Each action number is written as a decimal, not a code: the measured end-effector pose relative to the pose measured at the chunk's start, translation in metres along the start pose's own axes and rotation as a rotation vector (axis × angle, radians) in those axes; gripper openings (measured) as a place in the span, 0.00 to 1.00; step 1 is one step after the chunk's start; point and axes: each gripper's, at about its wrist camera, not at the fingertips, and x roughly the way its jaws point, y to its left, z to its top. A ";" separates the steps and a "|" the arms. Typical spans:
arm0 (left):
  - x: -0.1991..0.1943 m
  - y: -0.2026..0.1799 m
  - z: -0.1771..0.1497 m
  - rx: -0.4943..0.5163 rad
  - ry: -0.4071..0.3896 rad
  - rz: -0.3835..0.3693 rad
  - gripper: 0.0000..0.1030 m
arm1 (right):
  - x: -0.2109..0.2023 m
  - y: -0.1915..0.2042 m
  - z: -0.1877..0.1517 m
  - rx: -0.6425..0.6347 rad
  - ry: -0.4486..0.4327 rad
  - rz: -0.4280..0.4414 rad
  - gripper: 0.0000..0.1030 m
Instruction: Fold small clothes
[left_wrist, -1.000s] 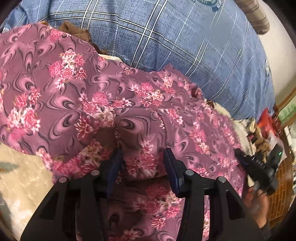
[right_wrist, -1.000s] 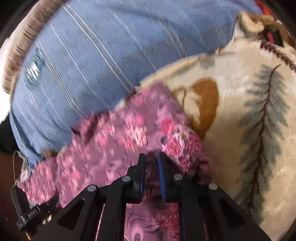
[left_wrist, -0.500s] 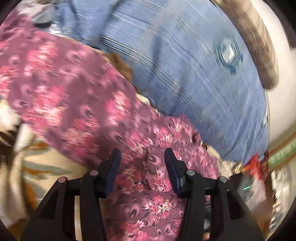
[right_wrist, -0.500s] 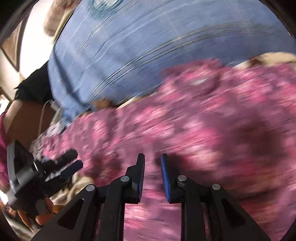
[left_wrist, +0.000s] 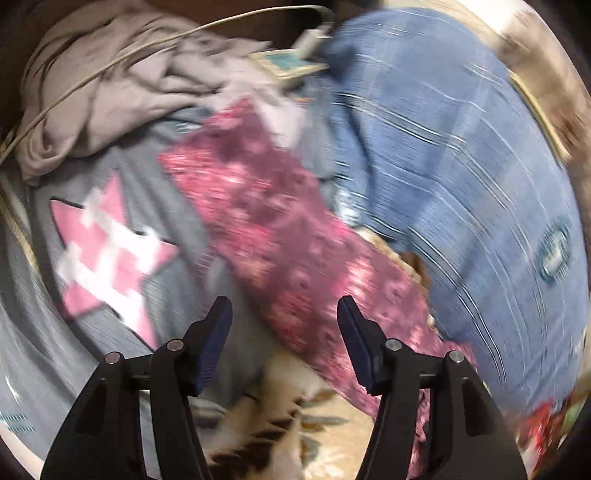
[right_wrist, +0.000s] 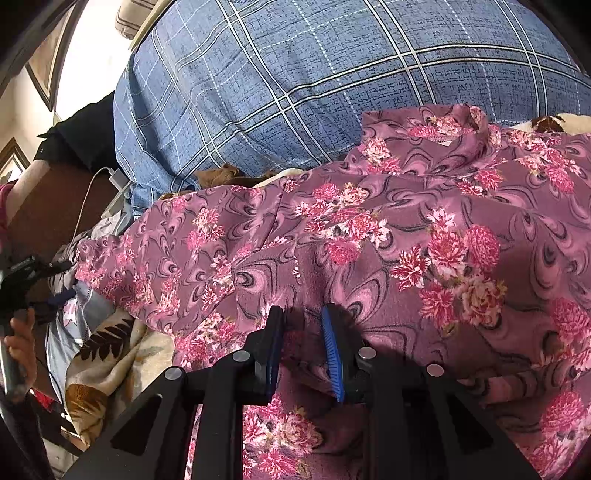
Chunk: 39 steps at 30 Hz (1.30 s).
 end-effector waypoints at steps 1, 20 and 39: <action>0.005 0.005 0.004 -0.017 0.002 0.018 0.56 | 0.000 -0.001 0.000 0.002 0.000 0.003 0.23; 0.032 0.015 0.016 -0.173 -0.063 -0.188 0.02 | -0.002 -0.006 -0.002 0.034 -0.008 0.035 0.23; -0.037 -0.143 -0.075 0.188 -0.081 -0.323 0.03 | -0.077 -0.036 0.012 -0.067 -0.053 -0.216 0.30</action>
